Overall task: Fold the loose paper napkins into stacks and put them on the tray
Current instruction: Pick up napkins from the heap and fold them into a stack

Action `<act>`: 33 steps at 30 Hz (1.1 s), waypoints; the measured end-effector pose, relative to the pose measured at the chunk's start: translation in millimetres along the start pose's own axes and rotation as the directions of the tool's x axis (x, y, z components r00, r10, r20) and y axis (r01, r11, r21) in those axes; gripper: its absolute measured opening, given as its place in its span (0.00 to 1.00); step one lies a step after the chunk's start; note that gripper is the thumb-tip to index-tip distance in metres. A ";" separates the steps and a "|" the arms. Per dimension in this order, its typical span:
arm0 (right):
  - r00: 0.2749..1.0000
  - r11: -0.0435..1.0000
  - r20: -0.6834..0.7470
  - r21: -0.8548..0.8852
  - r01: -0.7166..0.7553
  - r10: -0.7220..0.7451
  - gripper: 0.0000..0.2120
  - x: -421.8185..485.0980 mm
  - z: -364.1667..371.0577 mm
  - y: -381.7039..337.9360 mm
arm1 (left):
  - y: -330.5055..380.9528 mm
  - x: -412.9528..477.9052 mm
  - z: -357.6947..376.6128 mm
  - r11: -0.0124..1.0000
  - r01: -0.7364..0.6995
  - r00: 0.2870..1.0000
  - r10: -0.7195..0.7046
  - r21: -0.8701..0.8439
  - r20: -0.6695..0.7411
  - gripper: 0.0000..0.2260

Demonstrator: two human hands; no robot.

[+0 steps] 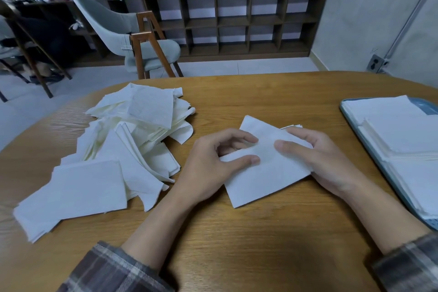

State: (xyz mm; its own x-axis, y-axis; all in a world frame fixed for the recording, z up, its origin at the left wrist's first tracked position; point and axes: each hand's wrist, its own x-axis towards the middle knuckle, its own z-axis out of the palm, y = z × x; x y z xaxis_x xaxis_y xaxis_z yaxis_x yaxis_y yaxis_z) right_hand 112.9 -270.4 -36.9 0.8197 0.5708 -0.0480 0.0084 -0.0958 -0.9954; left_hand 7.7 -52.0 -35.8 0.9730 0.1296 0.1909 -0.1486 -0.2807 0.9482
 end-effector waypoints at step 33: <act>0.989 0.989 0.121 -0.114 0.096 -0.082 0.23 -9.9 13.4 -11.5 | -3.1 2.8 7.3 0.997 0.073 0.996 -0.073 0.002 -0.052 0.09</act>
State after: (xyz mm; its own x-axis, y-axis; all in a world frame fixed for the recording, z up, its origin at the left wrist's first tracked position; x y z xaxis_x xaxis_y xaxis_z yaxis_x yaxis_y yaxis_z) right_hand 97.0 -264.0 -26.1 0.7409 0.6711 0.0237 0.1521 -0.1333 -0.9793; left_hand 12.2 -57.7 -40.0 0.9707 0.1994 0.1344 -0.0769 -0.2722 0.9592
